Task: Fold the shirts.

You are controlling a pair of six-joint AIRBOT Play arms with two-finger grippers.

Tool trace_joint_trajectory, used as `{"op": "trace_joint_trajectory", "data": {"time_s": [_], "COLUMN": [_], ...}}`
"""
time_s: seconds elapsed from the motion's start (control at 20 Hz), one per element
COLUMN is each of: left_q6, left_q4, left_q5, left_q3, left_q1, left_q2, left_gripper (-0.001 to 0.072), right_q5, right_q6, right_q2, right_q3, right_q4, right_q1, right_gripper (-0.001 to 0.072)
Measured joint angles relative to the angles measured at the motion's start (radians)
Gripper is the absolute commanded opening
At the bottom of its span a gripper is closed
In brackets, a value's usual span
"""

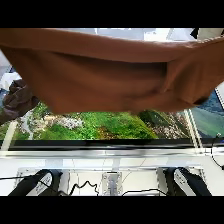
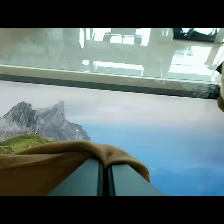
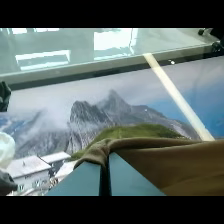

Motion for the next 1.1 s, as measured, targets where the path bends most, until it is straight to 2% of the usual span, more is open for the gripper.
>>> {"op": "trace_joint_trajectory", "data": {"time_s": [0.3,0.45,0.65,0.8,1.1], "left_q6": [-0.043,-0.044,0.006,0.04,0.084], "left_q4": [0.023,0.025,0.009,-0.002,-0.011], "left_q5": [-0.056,-0.058,-0.037,0.004,0.177], "left_q3": [-0.116,-0.171,-0.218,-0.232,-0.239], "left_q1": [-0.001,-0.001,-0.001,-0.002,-0.003], "left_q2": [-0.029,-0.12,-0.307,-0.46,-0.709], "left_gripper": [0.0024,0.0025,0.0025,0.0025,0.0027], "right_q5": [-0.033,-0.034,-0.019,0.061,0.305], "right_q6": [0.026,0.031,0.033,0.032,0.023], "right_q2": [-0.063,-0.169,-0.332,-0.44,-0.603], "right_q3": [-0.04,-0.103,-0.212,-0.298,-0.441], "right_q4": [-0.011,0.039,0.088,0.107,0.127], "right_q1": [0.0,0.0,0.001,0.002,0.03], "right_gripper": [0.0024,0.0025,0.0026,0.0025,0.0026]}}
